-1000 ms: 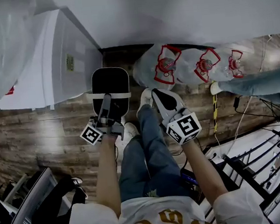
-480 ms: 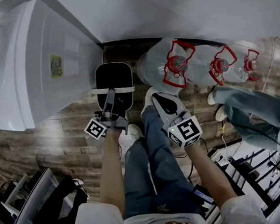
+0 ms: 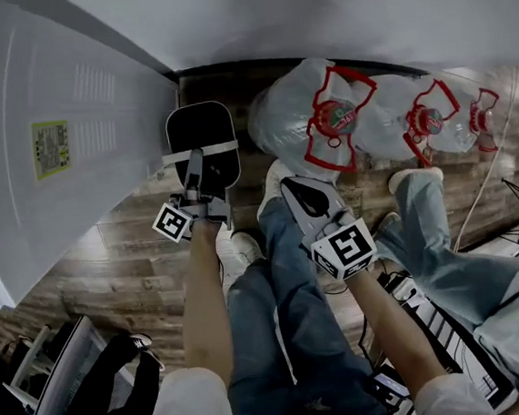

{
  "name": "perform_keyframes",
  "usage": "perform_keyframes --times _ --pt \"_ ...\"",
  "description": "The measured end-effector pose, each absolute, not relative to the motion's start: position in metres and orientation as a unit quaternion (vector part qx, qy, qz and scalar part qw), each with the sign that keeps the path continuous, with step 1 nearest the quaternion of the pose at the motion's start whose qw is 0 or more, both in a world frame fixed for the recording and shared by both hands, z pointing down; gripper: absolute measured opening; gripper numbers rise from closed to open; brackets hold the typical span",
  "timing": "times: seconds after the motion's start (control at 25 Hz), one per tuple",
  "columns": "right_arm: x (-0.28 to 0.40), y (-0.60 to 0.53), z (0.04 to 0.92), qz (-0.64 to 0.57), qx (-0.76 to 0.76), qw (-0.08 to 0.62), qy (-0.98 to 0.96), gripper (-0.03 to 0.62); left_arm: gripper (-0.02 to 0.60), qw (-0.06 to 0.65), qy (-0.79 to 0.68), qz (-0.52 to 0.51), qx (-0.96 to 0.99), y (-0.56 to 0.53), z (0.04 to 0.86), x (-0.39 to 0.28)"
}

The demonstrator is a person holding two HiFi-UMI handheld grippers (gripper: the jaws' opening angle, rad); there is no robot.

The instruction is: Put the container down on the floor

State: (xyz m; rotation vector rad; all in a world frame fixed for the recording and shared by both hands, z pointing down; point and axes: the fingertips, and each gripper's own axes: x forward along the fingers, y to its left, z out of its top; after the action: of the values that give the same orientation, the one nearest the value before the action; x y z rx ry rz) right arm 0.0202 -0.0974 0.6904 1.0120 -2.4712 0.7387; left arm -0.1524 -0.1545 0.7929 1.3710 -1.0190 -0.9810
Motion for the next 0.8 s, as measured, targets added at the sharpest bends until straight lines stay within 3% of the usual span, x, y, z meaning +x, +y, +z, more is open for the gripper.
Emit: perform_keyframes --times 0.4,0.8 --pt "0.016 -0.086 0.724 0.282 0.346 0.185 -0.876 0.025 0.064 0.571 -0.444 -0.412 0.554 -0.174 0.862 -0.15" --pt "0.015 -0.073 0.729 0.291 0.344 0.189 -0.873 0.025 0.078 0.582 -0.463 -0.381 0.549 -0.192 0.87 -0.151"
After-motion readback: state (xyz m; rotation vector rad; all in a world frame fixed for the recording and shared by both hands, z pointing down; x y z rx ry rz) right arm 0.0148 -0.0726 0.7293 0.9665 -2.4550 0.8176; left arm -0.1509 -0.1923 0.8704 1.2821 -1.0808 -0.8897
